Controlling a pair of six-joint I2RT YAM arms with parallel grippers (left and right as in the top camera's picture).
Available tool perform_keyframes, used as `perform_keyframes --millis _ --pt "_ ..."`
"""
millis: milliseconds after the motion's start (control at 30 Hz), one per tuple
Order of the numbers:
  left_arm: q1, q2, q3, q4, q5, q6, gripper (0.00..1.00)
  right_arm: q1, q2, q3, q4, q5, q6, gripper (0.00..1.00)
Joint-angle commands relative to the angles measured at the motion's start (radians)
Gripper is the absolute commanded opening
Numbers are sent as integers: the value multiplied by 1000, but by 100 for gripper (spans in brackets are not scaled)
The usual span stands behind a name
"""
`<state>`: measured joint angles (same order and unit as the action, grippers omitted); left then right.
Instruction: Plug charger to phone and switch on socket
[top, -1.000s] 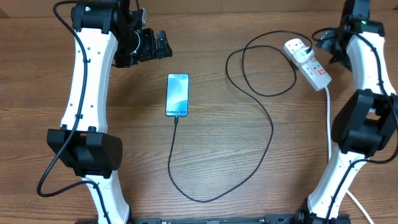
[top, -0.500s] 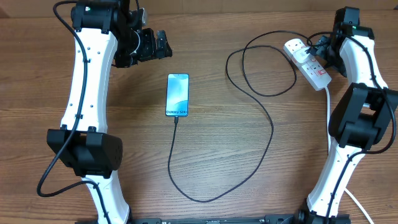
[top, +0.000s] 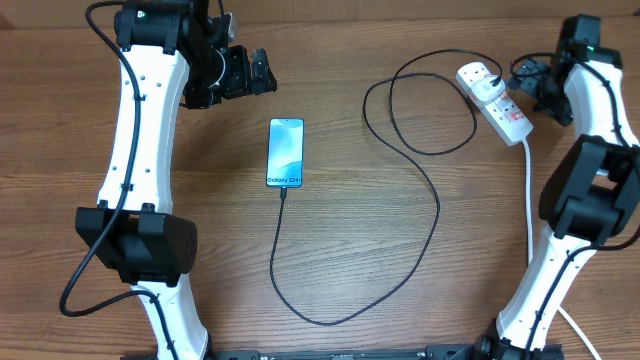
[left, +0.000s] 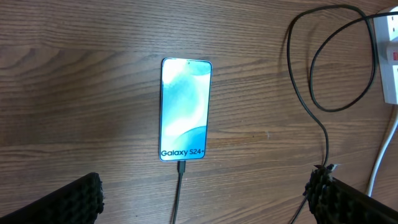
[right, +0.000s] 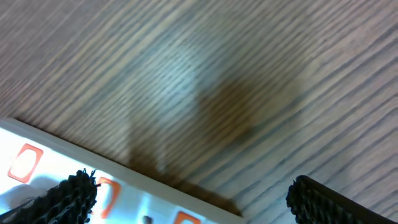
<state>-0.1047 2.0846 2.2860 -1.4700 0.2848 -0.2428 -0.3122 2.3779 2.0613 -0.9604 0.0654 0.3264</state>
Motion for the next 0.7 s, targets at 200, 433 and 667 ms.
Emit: perform_keyframes --millis 200,433,667 --pt "-6 5 11 1 10 -8 100 -20 8 -49 28 -113 -47 100" --pt "-7 4 11 1 10 -8 100 -20 8 -72 40 -113 -47 100" --pt "-6 4 11 2 10 -8 100 -20 8 -79 48 -113 -39 100"
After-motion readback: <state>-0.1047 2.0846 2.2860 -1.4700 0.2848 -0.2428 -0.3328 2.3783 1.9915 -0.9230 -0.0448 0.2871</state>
